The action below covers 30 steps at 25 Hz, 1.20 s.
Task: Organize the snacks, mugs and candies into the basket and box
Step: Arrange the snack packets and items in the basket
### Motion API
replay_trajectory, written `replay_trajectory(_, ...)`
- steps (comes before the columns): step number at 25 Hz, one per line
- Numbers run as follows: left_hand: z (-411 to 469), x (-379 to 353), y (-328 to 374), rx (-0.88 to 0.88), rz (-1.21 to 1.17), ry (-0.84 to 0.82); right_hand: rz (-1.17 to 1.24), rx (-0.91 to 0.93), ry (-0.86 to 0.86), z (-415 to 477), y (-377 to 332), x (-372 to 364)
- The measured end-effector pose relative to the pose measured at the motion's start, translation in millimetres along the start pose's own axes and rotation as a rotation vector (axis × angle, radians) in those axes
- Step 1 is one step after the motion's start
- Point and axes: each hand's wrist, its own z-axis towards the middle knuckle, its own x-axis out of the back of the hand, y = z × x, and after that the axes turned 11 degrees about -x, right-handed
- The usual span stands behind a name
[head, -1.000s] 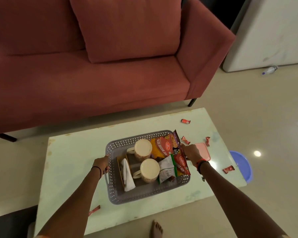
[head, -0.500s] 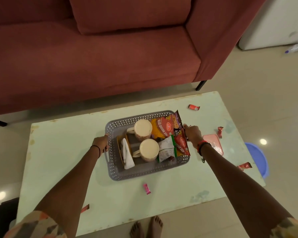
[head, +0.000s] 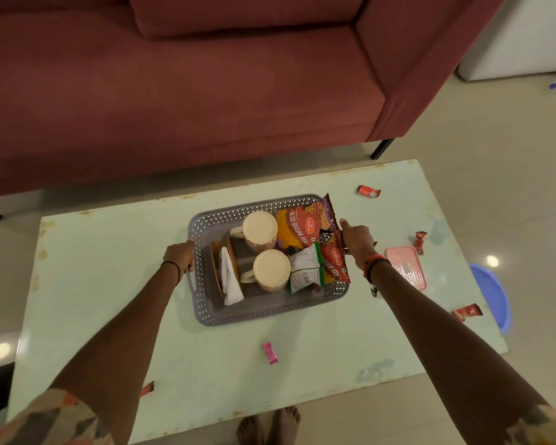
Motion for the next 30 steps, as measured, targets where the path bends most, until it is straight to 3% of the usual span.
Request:
replay_trajectory(9, -8.9, 1.8, 3.3, 0.005, -0.030, -0.002, -0.050, 0.009, -0.025, -2.3, -3.7, 5.8)
replay_trajectory(13, -27.8, 10.3, 5.9, -0.052, 0.172, 0.001, -0.048, 0.035, 0.063, -13.8, 4.8, 19.1)
replay_trajectory(16, -61.0, 15.6, 5.7, -0.131, 0.302, 0.099, -0.058, 0.011, 0.081, -28.2, 15.4, 30.0)
replay_trajectory(21, -129.6, 8.6, -5.5, -0.324, 0.207, 0.311, -0.074, -0.003, 0.031, -67.6, 35.1, 45.3)
replay_trajectory(24, -167.2, -4.6, -5.0, -0.407, 0.244, 0.286, -0.080, -0.014, 0.005, -90.1, 49.0, 56.1)
replay_trajectory(30, -228.6, -46.5, -4.1, -0.571, 0.300, 0.106, 0.032, -0.058, 0.149, -119.7, 94.0, 84.5)
